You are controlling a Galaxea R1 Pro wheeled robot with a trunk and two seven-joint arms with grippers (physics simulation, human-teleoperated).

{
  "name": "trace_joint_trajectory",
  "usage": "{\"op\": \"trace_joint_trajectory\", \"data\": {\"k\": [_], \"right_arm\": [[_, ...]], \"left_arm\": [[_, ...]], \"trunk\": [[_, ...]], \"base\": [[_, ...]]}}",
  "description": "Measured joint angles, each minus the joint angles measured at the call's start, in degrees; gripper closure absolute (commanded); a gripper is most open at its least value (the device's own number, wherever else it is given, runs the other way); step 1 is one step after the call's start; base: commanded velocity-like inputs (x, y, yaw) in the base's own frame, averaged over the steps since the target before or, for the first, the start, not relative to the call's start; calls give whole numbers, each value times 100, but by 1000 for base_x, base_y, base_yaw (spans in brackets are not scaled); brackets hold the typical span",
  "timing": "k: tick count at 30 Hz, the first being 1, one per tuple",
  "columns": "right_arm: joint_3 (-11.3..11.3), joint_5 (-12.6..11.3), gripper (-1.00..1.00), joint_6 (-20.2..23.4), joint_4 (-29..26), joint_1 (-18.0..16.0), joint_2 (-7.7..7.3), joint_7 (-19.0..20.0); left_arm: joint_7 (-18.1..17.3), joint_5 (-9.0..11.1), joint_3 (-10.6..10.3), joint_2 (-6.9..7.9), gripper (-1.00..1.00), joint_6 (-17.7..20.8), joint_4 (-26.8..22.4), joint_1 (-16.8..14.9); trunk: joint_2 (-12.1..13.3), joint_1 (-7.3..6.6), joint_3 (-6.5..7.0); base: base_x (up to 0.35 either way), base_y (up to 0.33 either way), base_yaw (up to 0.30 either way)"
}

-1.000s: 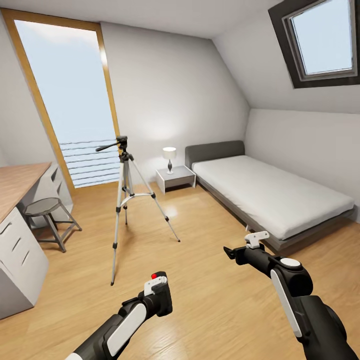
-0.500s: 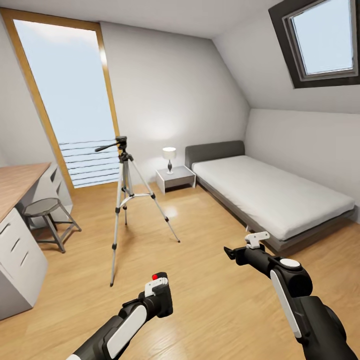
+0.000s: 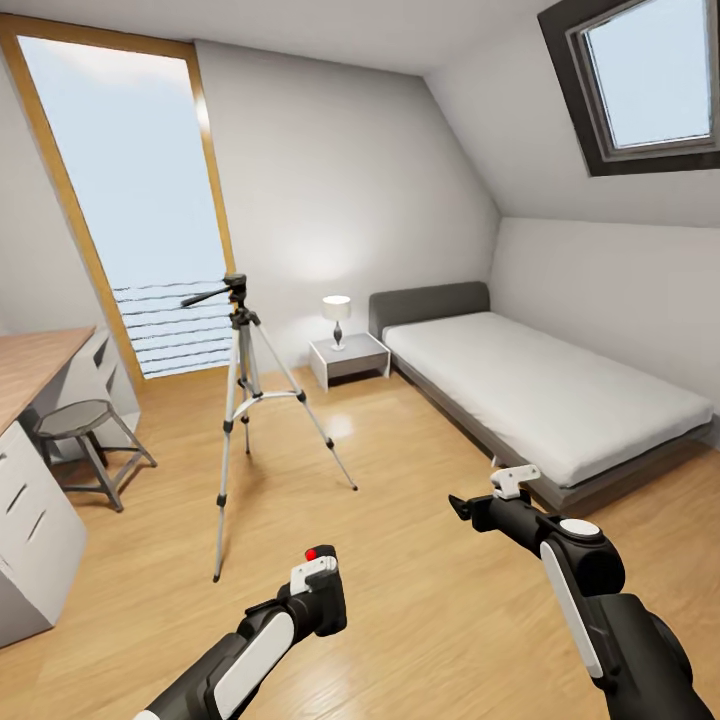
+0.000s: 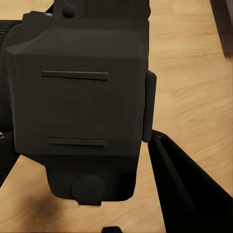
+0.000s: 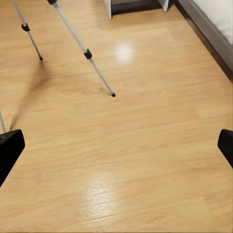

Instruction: Attach the digital camera to the camera tripod in the bedroom.

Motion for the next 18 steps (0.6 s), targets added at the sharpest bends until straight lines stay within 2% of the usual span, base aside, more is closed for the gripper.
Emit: {"op": "trace_joint_trajectory", "data": {"k": [18], "right_arm": [[11, 0, -100, 22, 0, -5, 7, -6]], "left_arm": [[-1, 26, 155, 6, 100, 1, -2, -1]], "trunk": [[0, -1, 0]], "base": [[244, -196, 0]]}}
